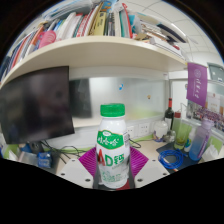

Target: Pour water

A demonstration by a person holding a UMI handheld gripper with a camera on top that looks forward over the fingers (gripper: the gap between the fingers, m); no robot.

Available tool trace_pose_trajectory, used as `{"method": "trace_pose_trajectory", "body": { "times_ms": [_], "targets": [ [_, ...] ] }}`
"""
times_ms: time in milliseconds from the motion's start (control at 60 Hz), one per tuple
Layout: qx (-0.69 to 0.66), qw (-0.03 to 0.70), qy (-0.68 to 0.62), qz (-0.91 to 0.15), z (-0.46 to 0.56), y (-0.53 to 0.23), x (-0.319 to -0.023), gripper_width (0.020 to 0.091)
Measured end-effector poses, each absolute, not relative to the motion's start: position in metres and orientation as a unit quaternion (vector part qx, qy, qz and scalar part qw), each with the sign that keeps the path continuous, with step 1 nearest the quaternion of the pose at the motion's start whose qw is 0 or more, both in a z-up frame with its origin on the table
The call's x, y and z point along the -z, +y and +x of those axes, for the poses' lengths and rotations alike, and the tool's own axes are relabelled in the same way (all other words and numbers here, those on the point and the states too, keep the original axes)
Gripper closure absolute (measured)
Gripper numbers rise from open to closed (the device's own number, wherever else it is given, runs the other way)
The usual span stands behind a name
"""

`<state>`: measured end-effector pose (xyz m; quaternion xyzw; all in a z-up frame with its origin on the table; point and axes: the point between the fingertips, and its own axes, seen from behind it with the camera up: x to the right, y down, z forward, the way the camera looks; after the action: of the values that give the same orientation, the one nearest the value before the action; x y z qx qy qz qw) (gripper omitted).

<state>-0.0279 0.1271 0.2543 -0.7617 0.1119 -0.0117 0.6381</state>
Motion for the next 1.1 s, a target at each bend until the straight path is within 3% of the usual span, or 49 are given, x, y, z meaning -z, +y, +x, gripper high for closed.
{"method": "trace_pose_trajectory", "body": {
  "times_ms": [167, 417, 583, 767, 850, 900, 1100],
  "targets": [
    [0.051, 0.614, 0.088, -0.783, 0.004, 0.148, -0.191, 0.0690],
    [0.044, 0.603, 0.087, -0.792, 0.014, 0.164, -0.130, 0.0662],
    [0.028, 0.621, 0.099, -0.777, 0.014, 0.159, -0.132, 0.0641],
    [0.037, 0.610, 0.101, -0.785, 0.013, 0.148, -0.127, 0.0540],
    [0.039, 0.597, 0.100, -0.795, 0.012, 0.142, -0.122, 0.0328],
    [0.048, 0.596, 0.096, -0.796, 0.013, 0.137, -0.123, 0.0235],
    [0.031, 0.562, 0.073, -0.823, -0.003, 0.100, -0.121, 0.0248]
  ]
}}
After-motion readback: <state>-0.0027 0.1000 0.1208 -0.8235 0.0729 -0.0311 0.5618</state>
